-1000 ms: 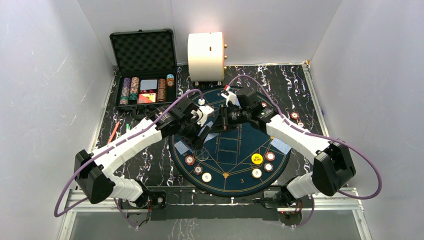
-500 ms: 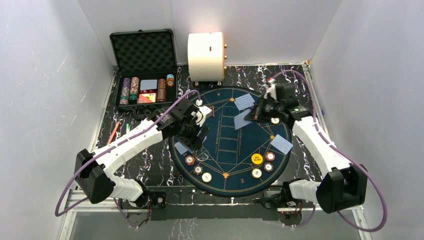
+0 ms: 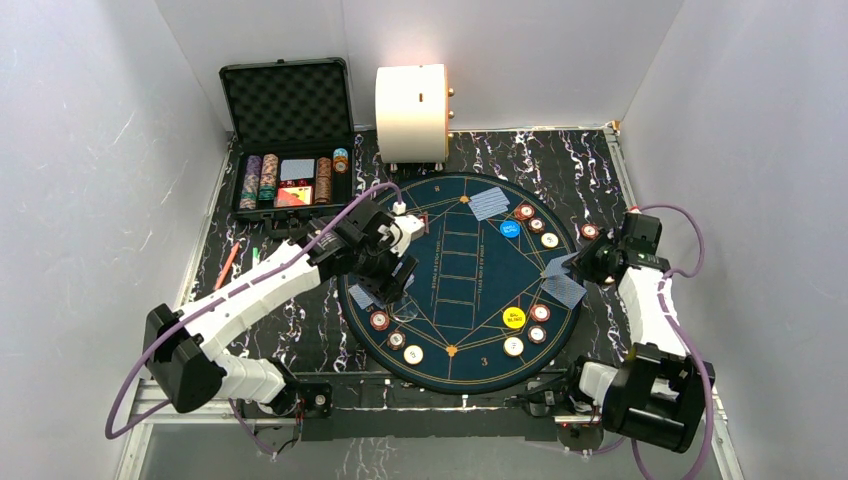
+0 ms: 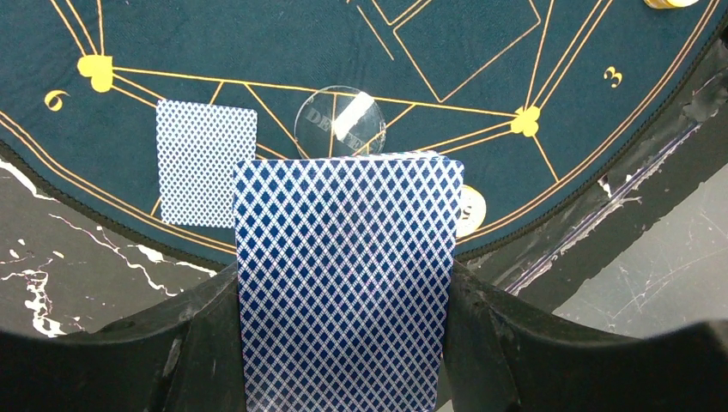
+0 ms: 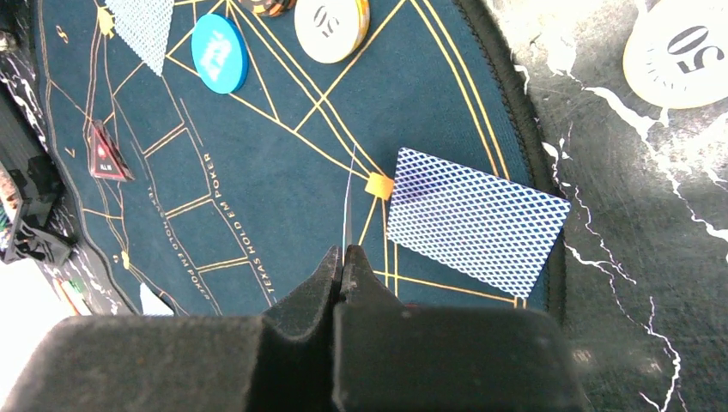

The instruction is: Distribute texas hold em gaming equipment

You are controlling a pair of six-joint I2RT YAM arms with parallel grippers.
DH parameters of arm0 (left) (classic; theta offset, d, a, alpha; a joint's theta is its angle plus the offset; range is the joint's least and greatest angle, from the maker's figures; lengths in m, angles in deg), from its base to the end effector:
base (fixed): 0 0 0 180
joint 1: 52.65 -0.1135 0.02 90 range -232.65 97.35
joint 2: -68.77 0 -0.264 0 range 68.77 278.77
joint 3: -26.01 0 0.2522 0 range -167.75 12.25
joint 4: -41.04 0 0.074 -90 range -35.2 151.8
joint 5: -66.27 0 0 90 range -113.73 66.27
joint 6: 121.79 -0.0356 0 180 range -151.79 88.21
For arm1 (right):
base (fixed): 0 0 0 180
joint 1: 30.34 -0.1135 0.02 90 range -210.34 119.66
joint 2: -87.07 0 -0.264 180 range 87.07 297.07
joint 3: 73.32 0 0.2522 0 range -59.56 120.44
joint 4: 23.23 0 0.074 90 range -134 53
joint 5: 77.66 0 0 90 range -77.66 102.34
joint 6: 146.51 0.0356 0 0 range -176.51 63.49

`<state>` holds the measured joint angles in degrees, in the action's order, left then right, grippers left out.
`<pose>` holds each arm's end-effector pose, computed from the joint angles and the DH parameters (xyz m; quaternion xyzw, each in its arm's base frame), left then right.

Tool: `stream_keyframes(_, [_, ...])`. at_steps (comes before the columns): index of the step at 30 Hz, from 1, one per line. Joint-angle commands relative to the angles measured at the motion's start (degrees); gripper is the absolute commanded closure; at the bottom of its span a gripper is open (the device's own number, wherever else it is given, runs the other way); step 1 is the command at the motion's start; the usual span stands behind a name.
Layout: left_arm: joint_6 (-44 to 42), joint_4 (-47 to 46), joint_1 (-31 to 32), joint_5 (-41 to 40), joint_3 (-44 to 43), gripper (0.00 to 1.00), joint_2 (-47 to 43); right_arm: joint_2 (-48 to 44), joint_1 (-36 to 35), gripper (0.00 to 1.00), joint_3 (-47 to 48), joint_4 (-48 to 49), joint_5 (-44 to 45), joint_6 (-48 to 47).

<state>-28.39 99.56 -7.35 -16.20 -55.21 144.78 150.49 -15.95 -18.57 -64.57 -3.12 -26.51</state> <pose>0.1885 -0.1971 0.3049 0.3580 0.8771 -0.1863 0.2604 0.2162 -0.0457 0.2286 0.3092 0.8796 0.1712 0.3185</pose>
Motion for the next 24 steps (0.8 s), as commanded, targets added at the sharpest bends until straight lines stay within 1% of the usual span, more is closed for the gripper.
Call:
stream_keyframes(1, [-1.7,-1.3,0.2,2.2,1.1,1.0,-3.8,1.2,2.5,1.0,-3.2,8.3,-5.0,0.0])
stream_keyframes(3, [-1.8,-1.5,0.2,2.5,1.5,1.0,-3.9,2.7,3.7,1.0,-4.6,9.8,-7.2,-0.2])
stream_keyframes(7, [-1.8,-1.8,0.2,2.8,2.0,1.0,-4.4,2.1,5.2,1.0,-8.2,12.9,-6.6,-0.6])
stream_keyframes(13, [-1.6,-2.2,0.2,3.2,2.1,1.0,-4.4,4.3,5.4,1.0,-9.1,10.9,-6.2,-1.1])
stream_keyframes(14, [-1.6,-2.1,0.2,3.2,1.9,1.0,-4.2,4.1,5.4,0.98,-9.0,10.4,-5.7,-1.1])
stream_keyframes(16, [-1.6,-2.0,0.2,3.4,1.7,1.0,-3.8,3.2,5.4,0.84,-8.6,8.6,-4.4,-0.9])
stream_keyframes(20, [-1.1,-1.7,0.2,3.4,1.4,1.0,-3.5,1.5,5.4,0.6,-7.2,3.8,-1.2,0.3])
stream_keyframes(23, [-0.9,-1.1,0.2,3.5,0.7,1.0,-3.0,-0.2,5.4,0.37,-6.1,0.8,1.8,3.6])
stream_keyframes(24, [-1.0,-0.6,0.2,3.2,0.3,1.0,-2.8,-0.8,5.4,0.35,-5.4,-0.6,3.0,4.4])
